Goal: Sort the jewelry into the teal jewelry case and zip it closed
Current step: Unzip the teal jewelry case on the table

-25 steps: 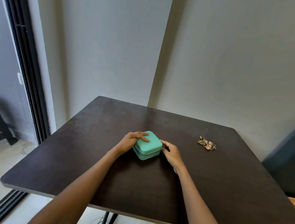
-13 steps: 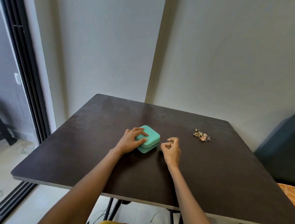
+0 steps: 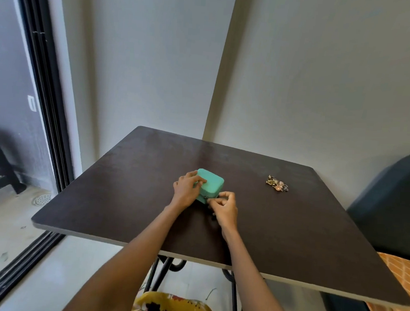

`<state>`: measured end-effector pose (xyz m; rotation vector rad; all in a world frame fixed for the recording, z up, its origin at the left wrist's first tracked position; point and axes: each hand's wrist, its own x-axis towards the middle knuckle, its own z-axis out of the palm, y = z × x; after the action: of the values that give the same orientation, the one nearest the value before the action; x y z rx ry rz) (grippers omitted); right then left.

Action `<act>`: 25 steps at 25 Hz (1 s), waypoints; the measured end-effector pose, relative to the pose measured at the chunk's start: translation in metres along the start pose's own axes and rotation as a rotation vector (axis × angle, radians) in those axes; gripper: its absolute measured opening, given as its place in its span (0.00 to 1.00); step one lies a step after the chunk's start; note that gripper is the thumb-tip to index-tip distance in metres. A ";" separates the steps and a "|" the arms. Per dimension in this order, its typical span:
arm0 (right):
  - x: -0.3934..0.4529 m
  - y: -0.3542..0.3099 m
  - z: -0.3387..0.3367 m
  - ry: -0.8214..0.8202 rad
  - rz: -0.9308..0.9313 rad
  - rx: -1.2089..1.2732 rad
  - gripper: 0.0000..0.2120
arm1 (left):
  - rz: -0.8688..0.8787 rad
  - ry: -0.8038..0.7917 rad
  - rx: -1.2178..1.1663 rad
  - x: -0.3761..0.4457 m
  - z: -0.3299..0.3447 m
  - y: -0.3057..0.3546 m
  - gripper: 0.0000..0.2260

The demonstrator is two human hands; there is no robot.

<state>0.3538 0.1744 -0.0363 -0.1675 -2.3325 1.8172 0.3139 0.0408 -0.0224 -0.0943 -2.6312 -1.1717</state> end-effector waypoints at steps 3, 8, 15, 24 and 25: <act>-0.005 -0.004 0.002 -0.006 0.008 0.080 0.13 | 0.332 0.087 0.277 -0.021 -0.007 -0.021 0.12; -0.010 -0.005 0.003 -0.028 0.030 0.121 0.14 | 0.457 0.112 0.568 -0.034 0.005 -0.014 0.16; 0.000 -0.010 0.013 0.066 0.038 0.081 0.15 | 0.296 0.185 0.344 -0.031 0.001 -0.014 0.04; 0.044 -0.015 0.027 -0.050 -0.051 -0.486 0.33 | -0.163 0.163 0.063 -0.010 -0.043 -0.063 0.07; 0.048 -0.016 0.026 -0.071 -0.066 -0.473 0.38 | -0.185 0.147 0.064 -0.006 -0.048 -0.069 0.06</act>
<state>0.3016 0.1554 -0.0232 -0.0866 -2.7439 1.2322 0.3183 -0.0409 -0.0427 0.2431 -2.5876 -1.1021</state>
